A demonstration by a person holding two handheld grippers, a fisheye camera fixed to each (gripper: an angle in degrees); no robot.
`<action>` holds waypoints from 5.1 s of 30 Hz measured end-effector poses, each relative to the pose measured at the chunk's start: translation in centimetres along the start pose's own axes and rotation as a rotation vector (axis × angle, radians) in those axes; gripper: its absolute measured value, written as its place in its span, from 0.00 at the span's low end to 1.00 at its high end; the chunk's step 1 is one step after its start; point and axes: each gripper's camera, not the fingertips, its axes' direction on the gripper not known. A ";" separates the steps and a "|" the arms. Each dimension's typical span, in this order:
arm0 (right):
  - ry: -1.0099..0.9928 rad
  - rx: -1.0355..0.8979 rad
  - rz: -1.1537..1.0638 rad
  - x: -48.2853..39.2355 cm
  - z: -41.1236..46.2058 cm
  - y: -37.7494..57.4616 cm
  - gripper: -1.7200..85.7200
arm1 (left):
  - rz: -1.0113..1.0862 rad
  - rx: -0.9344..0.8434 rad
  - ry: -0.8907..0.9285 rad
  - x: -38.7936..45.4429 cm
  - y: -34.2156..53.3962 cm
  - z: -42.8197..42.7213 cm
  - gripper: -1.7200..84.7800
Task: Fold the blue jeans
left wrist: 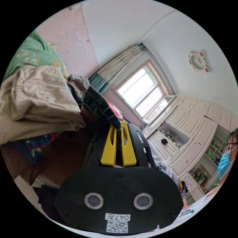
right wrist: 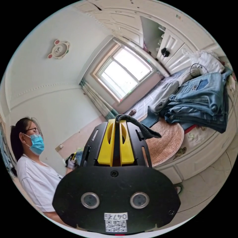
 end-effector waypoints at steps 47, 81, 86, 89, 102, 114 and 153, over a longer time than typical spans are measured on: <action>-0.063 -0.920 -0.496 -34.8 56.6 -36.0 0.10 | 0.080 -0.485 -0.217 -7.1 11.9 26.2 0.21; -0.305 -0.826 -0.559 -33.0 46.9 -64.5 0.01 | -0.037 -0.493 -0.222 -17.4 15.5 24.9 0.13; -0.273 -0.933 -0.563 -31.1 47.6 -60.9 0.01 | -0.253 -0.554 -0.111 -23.6 20.7 23.7 0.15; -0.262 -0.961 -0.571 -30.4 47.4 -59.6 0.01 | -0.165 -0.517 -0.217 -22.4 20.6 22.4 0.14; -0.364 -0.620 -0.349 -27.8 47.0 -54.8 0.01 | 0.344 -0.327 -0.064 -10.3 5.3 22.7 0.09; -0.585 -1.079 -0.372 -30.7 54.5 -35.0 0.06 | -0.182 -0.317 -0.236 -36.0 7.5 7.1 0.09; 0.810 -0.352 -0.189 -15.5 21.5 -15.6 0.03 | 0.310 -0.587 -0.039 -10.8 -20.9 48.4 0.08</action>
